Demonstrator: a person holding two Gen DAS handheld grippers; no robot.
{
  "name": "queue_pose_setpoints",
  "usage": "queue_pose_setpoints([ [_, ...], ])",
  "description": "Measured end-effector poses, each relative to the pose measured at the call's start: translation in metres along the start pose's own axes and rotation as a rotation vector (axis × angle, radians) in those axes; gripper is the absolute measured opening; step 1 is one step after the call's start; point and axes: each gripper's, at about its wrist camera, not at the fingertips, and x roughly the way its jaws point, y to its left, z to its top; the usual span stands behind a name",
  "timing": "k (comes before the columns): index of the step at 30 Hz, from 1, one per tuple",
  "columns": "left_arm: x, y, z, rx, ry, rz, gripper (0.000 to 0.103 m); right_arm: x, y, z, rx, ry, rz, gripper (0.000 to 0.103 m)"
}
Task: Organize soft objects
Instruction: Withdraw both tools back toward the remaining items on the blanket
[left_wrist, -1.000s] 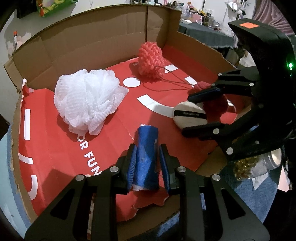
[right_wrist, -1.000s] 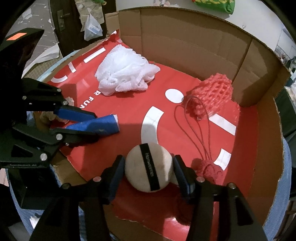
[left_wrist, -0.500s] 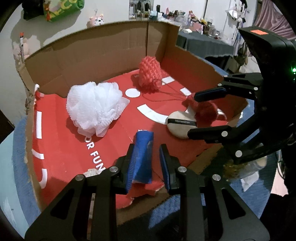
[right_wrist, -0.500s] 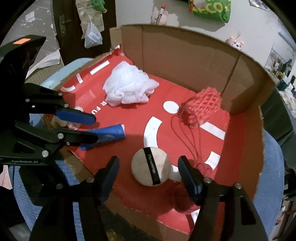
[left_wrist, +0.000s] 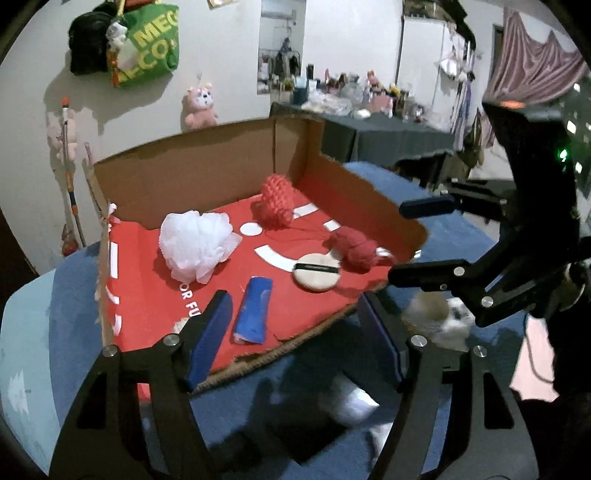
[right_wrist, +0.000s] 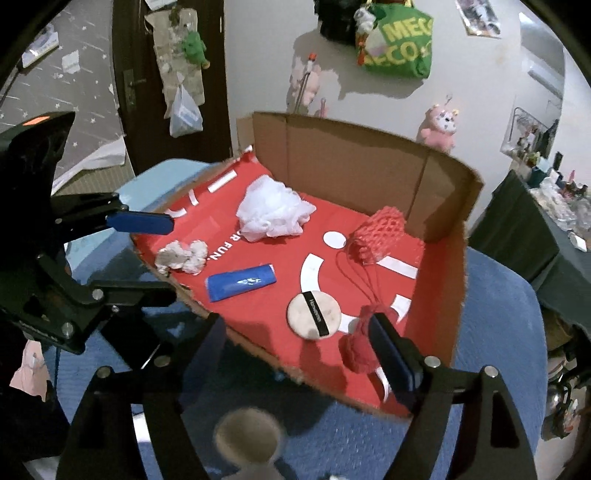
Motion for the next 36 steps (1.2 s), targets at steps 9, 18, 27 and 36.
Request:
queue_pose_setpoints([
  [9, -0.065, -0.039, -0.028, -0.018, -0.16, 0.038, 0.084, -0.065, 0.02, -0.035, 0.045, -0.124, -0.044, 0.1],
  [18, -0.11, -0.067, -0.066, -0.052, -0.308, 0.127, 0.098, -0.125, 0.048, -0.076, 0.084, -0.262, -0.156, 0.103],
  [27, -0.11, -0.077, -0.108, -0.118, -0.315, 0.186, 0.098, -0.139, 0.066, -0.128, 0.163, -0.334, -0.273, 0.103],
  [36, -0.078, -0.078, -0.14, -0.159, -0.239, 0.209, 0.098, -0.103, 0.065, -0.17, 0.233, -0.284, -0.336, 0.103],
])
